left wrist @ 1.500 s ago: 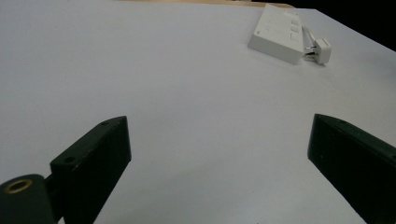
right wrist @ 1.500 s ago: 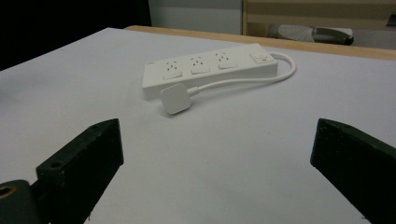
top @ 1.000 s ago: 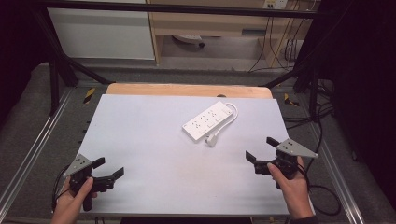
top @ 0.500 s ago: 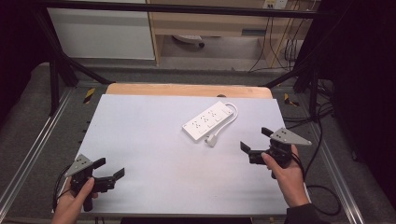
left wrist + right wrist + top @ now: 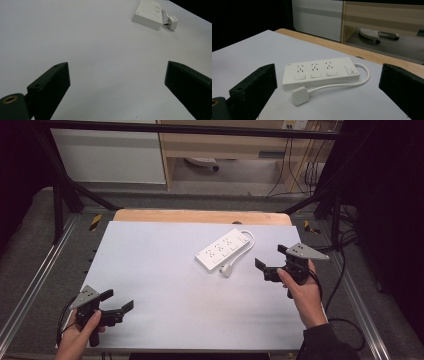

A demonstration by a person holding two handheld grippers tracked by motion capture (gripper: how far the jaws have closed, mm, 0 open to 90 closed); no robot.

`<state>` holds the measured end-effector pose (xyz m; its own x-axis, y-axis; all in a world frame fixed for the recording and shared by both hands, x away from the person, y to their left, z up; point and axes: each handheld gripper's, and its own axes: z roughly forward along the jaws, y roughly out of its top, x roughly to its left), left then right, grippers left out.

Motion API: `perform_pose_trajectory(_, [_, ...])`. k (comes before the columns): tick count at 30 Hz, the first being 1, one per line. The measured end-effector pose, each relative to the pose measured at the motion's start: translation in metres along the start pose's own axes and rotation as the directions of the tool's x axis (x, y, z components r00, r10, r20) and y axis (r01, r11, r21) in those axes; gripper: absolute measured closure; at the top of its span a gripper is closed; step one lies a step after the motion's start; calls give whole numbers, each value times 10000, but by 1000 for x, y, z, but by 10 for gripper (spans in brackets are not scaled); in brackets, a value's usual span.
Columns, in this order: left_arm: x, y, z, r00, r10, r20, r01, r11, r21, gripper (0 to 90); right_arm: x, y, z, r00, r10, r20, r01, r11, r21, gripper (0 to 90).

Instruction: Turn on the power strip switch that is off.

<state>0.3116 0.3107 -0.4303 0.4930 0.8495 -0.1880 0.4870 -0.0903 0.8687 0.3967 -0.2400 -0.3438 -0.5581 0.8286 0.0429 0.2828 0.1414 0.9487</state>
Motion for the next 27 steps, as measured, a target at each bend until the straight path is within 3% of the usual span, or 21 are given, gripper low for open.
perform_pose_trajectory(14, [0,0,1,10000,-21,8,21,10000,16,62,-6,12,11,9999,-17,-100,19,9998,196,23])
perform_pose_trajectory(27, [0,0,1,10000,-15,19,14,10000,63,62,-4,16,35,9999,-38,-109,44,9985,546,36])
